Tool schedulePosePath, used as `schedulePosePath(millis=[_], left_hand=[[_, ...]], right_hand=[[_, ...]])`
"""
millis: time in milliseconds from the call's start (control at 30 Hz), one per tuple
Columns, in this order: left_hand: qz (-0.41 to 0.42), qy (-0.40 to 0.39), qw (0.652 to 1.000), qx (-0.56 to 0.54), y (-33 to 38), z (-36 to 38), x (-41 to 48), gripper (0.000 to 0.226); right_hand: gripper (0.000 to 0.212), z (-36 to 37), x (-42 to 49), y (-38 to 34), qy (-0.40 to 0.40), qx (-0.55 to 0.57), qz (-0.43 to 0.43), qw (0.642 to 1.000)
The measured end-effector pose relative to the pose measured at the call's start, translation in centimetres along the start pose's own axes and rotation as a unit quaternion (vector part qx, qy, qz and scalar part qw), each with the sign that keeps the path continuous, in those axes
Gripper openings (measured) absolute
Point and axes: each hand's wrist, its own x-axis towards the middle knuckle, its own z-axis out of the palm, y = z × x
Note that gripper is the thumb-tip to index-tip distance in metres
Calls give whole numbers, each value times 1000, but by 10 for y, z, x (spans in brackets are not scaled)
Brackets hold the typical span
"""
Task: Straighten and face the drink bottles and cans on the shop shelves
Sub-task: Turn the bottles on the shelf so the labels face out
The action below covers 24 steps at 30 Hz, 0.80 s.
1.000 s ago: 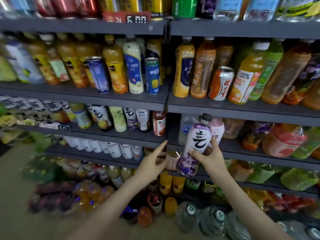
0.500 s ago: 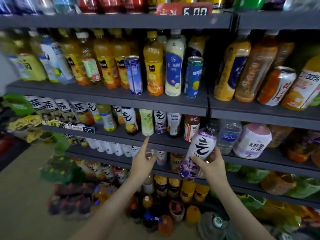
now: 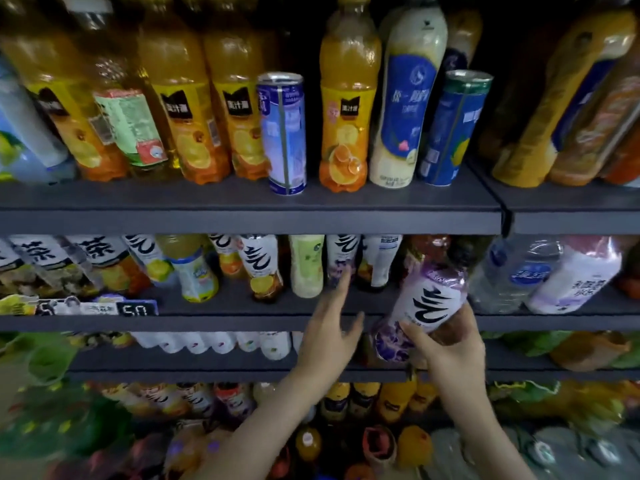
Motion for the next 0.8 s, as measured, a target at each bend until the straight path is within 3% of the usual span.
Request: schedulePosePath(millis=[100, 333, 500, 633, 800], left_hand=[[37, 22, 999, 20, -4, 41, 27, 77], [-30, 156, 987, 12, -18, 114, 78, 55], [-37, 234, 971, 37, -24, 132, 89, 75], [-28, 239, 968, 74, -23, 134, 94, 75], [-11, 198, 978, -58, -22, 131, 81, 73]], right_hand=[[55, -14, 12, 15, 56, 24, -48, 997], [56, -30, 36, 68, 124, 49, -134, 982], [57, -32, 45, 96, 127, 80, -193, 970], [56, -21, 49, 111, 131, 96, -218, 962], [58, -9, 49, 111, 128, 105, -224, 960]])
